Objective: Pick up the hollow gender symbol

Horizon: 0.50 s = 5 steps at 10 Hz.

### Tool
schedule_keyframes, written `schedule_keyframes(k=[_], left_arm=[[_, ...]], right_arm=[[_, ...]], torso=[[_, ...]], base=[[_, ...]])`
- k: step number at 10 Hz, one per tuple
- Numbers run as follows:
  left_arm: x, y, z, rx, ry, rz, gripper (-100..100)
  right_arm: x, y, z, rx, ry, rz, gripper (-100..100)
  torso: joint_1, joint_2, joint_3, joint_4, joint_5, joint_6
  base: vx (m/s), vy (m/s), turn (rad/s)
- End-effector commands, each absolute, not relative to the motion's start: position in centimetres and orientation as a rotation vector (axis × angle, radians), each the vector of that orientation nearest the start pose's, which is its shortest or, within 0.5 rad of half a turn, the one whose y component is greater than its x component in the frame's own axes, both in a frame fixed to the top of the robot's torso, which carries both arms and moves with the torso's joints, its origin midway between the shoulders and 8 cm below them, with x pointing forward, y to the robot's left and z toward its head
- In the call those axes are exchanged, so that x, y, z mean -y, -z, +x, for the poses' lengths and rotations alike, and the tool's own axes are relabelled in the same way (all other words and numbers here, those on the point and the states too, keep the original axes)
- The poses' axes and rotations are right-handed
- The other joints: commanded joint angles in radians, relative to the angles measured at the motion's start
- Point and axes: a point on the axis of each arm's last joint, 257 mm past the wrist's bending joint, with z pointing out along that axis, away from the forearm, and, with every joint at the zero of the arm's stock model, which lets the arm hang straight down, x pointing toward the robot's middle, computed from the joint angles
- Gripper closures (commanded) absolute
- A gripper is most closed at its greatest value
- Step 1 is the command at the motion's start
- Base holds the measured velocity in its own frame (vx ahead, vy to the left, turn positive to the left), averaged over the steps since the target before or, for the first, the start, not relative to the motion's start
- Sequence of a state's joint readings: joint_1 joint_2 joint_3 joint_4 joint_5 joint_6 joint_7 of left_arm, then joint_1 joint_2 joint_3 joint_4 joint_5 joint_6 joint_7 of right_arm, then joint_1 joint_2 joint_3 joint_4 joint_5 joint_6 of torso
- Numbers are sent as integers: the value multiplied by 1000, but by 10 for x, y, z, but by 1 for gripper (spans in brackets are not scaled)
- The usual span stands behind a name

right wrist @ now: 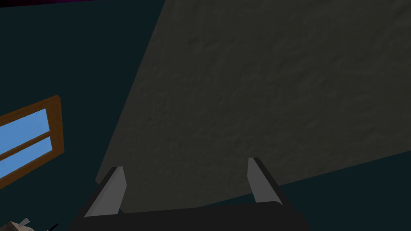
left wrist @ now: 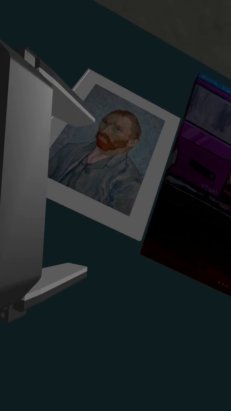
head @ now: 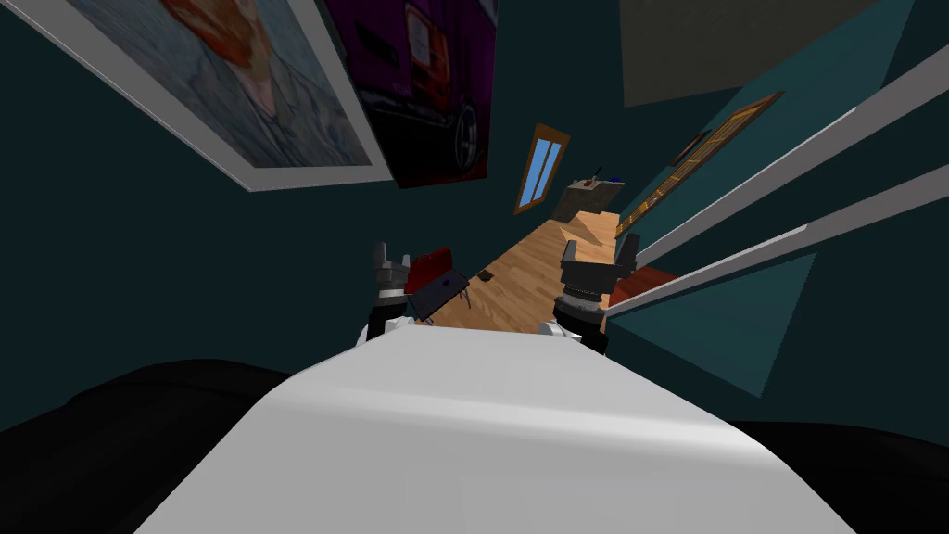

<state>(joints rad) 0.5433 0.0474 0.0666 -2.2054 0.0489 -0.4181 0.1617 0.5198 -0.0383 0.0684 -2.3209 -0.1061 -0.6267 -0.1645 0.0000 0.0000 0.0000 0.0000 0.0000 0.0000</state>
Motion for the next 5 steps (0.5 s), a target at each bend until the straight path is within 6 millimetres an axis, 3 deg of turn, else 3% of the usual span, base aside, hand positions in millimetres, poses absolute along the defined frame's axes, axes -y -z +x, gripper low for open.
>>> schedule_keyframes(k=[1,5], left_arm=[[-318,51,368,-721,1353,-922,-100],[-321,82,386,-777,1373,-1041,-100]], right_arm=[[266,-57,313,-429,-1617,643,0],[266,-57,313,-429,-1617,643,0]], torso=[[0,0,0,0,0,0],[1,-3,-2,-1,0,0]], base=[[29,4,-10],[53,9,-10]])
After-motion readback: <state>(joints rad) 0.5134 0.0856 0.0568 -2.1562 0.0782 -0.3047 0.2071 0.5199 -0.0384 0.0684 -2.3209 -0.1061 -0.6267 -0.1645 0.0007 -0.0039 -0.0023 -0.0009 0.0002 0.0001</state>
